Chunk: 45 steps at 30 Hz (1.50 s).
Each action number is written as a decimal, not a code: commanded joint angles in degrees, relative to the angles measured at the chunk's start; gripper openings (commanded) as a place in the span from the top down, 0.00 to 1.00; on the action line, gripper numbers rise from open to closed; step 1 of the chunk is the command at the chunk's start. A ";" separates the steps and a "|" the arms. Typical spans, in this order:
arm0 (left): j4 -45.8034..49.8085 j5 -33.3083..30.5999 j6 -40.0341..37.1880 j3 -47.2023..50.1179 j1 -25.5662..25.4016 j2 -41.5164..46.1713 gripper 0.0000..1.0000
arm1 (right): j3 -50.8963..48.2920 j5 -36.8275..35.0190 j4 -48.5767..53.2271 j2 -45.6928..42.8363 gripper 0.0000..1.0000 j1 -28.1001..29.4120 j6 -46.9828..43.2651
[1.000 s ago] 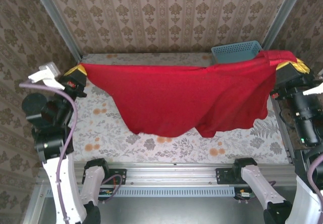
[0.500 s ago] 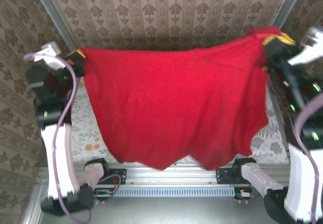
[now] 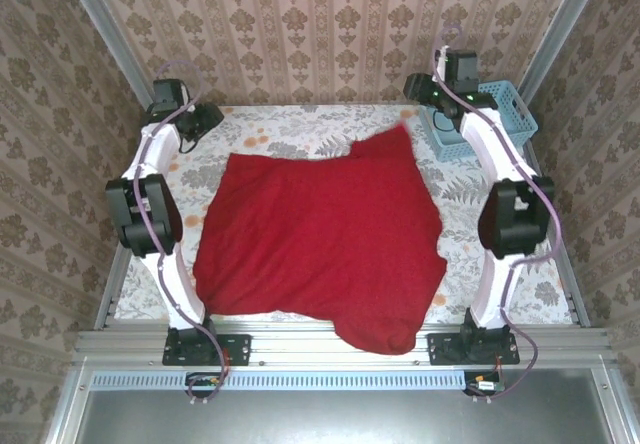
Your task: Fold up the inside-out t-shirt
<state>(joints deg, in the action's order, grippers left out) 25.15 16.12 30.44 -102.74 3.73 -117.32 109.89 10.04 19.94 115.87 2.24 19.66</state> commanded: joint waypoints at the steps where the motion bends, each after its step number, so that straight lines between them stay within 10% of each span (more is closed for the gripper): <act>1: 10.71 -8.76 -2.72 -5.71 0.13 3.30 0.42 | 8.00 -3.66 8.66 0.48 0.42 0.04 0.94; 10: 3.70 -8.26 -3.50 17.12 -5.28 16.35 0.41 | -18.55 -3.77 3.00 -14.53 0.43 2.55 3.36; 20: -1.43 -5.99 -1.26 26.20 -9.88 9.30 0.42 | -34.33 -7.07 6.13 -9.87 0.43 10.25 7.11; 45: -2.98 -8.88 7.81 12.78 -4.71 -8.54 0.39 | 12.81 -14.03 27.94 26.72 0.25 8.92 8.30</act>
<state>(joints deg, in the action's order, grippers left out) 22.11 8.51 36.07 -88.44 -1.89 -122.69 116.60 -2.17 41.41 137.84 11.62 28.12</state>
